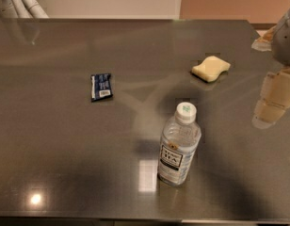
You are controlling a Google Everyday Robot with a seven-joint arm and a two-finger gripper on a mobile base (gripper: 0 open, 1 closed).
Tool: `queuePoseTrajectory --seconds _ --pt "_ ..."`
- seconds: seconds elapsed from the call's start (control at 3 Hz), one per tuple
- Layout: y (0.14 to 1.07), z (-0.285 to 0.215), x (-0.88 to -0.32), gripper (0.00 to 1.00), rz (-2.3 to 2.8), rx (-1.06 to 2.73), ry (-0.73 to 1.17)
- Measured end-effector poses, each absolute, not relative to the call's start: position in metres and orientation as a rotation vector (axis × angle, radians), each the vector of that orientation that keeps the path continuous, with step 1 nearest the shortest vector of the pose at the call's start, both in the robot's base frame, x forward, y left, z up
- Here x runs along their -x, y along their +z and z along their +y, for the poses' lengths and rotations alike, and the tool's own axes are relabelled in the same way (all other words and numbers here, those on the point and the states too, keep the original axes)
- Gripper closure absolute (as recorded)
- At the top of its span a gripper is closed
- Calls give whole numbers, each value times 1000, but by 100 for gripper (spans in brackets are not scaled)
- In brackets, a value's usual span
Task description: Move blue plastic bottle near sponge
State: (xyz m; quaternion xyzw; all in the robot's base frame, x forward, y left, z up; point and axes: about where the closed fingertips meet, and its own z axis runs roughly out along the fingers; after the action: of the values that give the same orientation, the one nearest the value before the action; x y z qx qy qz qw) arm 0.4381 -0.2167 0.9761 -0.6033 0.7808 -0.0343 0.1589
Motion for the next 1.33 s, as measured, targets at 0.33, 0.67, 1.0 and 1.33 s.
queuePoseTrajectory --seconds 0.33,0.67,1.0,1.33 --pt "978 -215 -439 0 2221 1728 -84" --pt "976 -206 -432 0 2173 1758 1" --pt "970 -183 -413 0 2059 1811 199" --pt "967 -157 -392 0 1955 1836 376"
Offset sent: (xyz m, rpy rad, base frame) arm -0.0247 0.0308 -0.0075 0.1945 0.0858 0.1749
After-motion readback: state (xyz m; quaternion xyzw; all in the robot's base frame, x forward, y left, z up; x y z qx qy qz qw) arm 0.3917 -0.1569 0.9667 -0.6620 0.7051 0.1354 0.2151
